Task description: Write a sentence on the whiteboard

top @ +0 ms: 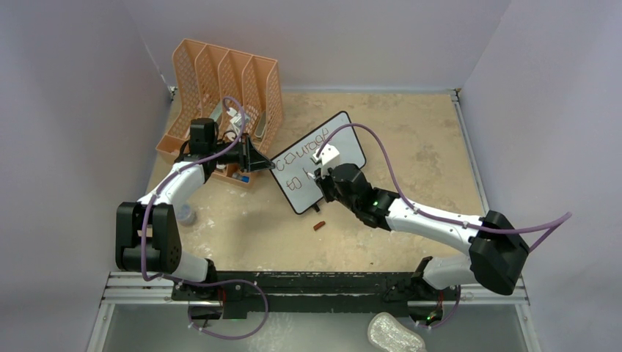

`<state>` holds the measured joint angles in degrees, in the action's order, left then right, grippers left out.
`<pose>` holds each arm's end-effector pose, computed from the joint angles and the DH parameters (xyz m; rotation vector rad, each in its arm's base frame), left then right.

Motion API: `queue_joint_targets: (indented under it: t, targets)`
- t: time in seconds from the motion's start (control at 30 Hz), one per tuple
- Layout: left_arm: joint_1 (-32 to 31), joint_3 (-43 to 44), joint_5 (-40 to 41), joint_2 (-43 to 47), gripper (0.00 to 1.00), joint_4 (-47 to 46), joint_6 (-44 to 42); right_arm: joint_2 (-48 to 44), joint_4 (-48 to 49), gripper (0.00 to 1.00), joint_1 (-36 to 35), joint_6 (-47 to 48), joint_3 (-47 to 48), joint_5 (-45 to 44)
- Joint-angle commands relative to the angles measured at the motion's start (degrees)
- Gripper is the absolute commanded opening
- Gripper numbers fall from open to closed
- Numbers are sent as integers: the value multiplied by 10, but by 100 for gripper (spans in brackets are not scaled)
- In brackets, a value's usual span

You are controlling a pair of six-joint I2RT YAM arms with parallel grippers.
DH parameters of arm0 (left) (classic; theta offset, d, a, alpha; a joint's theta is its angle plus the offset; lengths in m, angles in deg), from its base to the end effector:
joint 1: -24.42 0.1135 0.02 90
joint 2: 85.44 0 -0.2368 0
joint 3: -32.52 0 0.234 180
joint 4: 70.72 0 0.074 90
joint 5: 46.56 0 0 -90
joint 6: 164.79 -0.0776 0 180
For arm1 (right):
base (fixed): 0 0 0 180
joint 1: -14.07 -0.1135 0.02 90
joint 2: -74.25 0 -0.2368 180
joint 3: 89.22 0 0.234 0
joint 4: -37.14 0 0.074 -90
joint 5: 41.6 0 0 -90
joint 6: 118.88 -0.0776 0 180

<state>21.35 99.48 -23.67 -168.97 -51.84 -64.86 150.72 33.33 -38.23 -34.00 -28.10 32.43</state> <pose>0.2982 -0.0876 0.2216 0.5471 1.9794 -1.3940 0.2191 0.2485 0.2330 -0.5879 1.8209 0.4162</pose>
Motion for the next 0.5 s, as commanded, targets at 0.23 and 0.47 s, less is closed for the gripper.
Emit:
queue_joint_targets:
  t: [0.23,0.47]
  targets:
    - [-9,5,14,-11,0,13,-23,-11,-6,0,12,-9,1,-29]
    - [-9,5,14,-11,0,13,-23,-21,-17,0,11,-14,-10,-25]
